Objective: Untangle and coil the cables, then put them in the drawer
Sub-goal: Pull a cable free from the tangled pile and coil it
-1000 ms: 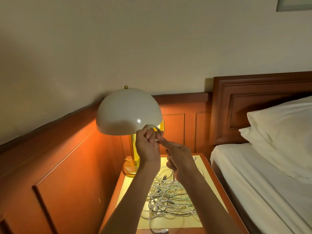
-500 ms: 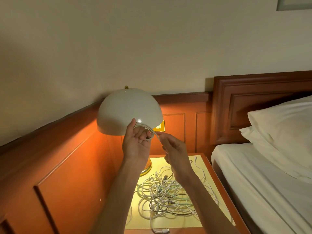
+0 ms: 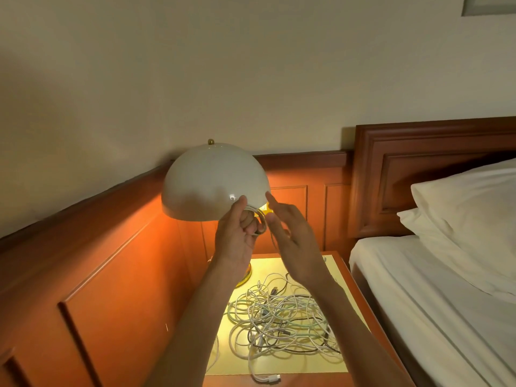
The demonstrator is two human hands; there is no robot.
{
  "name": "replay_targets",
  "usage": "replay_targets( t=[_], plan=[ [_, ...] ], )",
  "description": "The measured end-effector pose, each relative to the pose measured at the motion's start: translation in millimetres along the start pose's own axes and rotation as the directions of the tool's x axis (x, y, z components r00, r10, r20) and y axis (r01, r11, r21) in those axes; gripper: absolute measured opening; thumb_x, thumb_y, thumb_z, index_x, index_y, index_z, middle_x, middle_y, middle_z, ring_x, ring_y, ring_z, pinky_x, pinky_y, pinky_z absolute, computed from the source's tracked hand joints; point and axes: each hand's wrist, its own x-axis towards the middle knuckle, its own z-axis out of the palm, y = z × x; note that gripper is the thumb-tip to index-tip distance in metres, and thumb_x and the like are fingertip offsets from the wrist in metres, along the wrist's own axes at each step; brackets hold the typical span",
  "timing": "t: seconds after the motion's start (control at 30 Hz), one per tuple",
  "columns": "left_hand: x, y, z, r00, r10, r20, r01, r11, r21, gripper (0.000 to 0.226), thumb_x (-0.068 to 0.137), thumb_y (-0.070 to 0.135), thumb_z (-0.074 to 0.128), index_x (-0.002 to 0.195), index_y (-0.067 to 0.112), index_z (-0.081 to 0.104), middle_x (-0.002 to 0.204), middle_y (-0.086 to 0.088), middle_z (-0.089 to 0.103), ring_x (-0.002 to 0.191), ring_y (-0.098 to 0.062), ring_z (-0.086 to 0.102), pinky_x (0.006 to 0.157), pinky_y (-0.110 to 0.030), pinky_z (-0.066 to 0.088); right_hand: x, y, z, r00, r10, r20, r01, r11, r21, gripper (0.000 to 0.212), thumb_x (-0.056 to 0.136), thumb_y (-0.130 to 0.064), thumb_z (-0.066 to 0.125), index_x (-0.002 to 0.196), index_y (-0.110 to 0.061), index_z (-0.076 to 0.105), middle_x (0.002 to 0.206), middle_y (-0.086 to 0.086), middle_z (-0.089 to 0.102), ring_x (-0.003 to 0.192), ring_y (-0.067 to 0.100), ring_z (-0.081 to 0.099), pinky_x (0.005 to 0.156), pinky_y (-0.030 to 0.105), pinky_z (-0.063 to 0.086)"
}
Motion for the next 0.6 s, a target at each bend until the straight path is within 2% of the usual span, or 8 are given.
replay_targets(
  t=[0.1,0.17,0.23,0.37,0.43,0.5,0.53,0.6],
  plan=[
    [-3.3,-0.6,2.5,0.999,0.041,0.014,-0.043,0.99,0.138,0.049,0.1,0.024,0.051,0.052,0.02,0.046,0.048,0.004,0.03,0.048,-0.009,0.035,0.058,-0.024,0.044,1.9,-6.4,4.5,0.991,0.008,0.131,-0.025,0.992,0.124,0.048,0.104,-0.039,0.042,0.15,-0.029,0.041,0.125,-0.009,0.065,0.108,0.004,0.065,0.088,0.023,0.055],
    [-2.4,-1.0,-0.2,0.998,0.062,0.031,-0.068,0.972,0.226,0.044,0.1,0.028,0.051,0.057,0.017,0.053,0.052,0.0,0.043,0.053,-0.011,0.047,0.06,-0.025,0.047,-2.2,-4.8,10.1,0.99,0.071,0.121,-0.093,0.978,0.187,0.043,0.105,-0.034,0.043,0.147,-0.026,0.048,0.117,0.0,0.071,0.097,0.011,0.072,0.075,0.036,0.063],
    [-0.3,-1.9,-5.3,0.993,0.091,0.079,-0.113,0.93,0.349,0.047,0.1,0.031,0.051,0.058,0.01,0.05,0.053,-0.004,0.042,0.055,-0.014,0.045,0.063,-0.031,0.041,-5.9,-1.0,12.6,0.992,0.115,0.059,-0.125,0.969,0.215,0.034,0.106,-0.027,0.045,0.134,-0.022,0.062,0.1,0.003,0.074,0.087,0.016,0.074,0.066,0.042,0.063],
    [-1.5,-0.7,-8.6,0.96,0.152,0.234,-0.259,0.801,0.539,0.053,0.1,0.04,0.043,0.053,0.018,0.043,0.05,0.0,0.036,0.053,-0.017,0.037,0.061,-0.035,0.034,-7.1,0.3,15.6,0.99,0.141,-0.024,-0.134,0.971,0.198,0.028,0.105,-0.022,0.047,0.116,-0.015,0.072,0.091,0.003,0.075,0.08,0.015,0.074,0.06,0.033,0.062],
    [0.4,3.6,-11.9,0.93,0.215,0.298,-0.362,0.675,0.643,0.052,0.102,0.045,0.039,0.053,0.029,0.047,0.051,0.005,0.042,0.055,-0.016,0.042,0.062,-0.035,0.036,-6.9,0.5,14.9,0.99,0.126,-0.062,-0.114,0.979,0.171,0.024,0.105,-0.019,0.049,0.109,-0.016,0.073,0.087,0.001,0.074,0.075,0.013,0.074,0.058,0.029,0.061],
    [6.6,5.6,-19.5,0.901,0.292,0.32,-0.432,0.537,0.724,0.048,0.1,0.051,0.039,0.06,0.026,0.051,0.057,0.0,0.047,0.059,-0.019,0.048,0.063,-0.037,0.039,-6.0,0.8,10.1,0.994,0.049,-0.099,-0.041,0.995,0.086,0.02,0.103,-0.017,0.053,0.104,-0.016,0.073,0.082,0.0,0.071,0.069,0.011,0.071,0.053,0.028,0.06],
    [9.4,5.3,-22.1,0.915,0.288,0.282,-0.4,0.552,0.732,0.048,0.097,0.052,0.04,0.064,0.021,0.054,0.063,-0.005,0.052,0.066,-0.022,0.053,0.068,-0.039,0.042,-5.5,0.3,8.2,0.996,0.014,-0.094,-0.009,0.999,0.052,0.019,0.102,-0.016,0.054,0.103,-0.014,0.073,0.08,-0.001,0.07,0.065,0.011,0.07,0.05,0.028,0.059],
    [7.3,3.7,-19.4,0.975,0.186,0.125,-0.223,0.75,0.623,0.043,0.099,0.046,0.045,0.066,0.025,0.064,0.071,-0.001,0.061,0.081,-0.021,0.057,0.085,-0.041,0.044,-5.9,-1.6,8.4,0.997,0.018,-0.074,-0.013,0.997,0.07,0.018,0.101,-0.019,0.057,0.1,-0.015,0.074,0.075,-0.003,0.067,0.054,0.012,0.065,0.043,0.028,0.054]
  ],
)
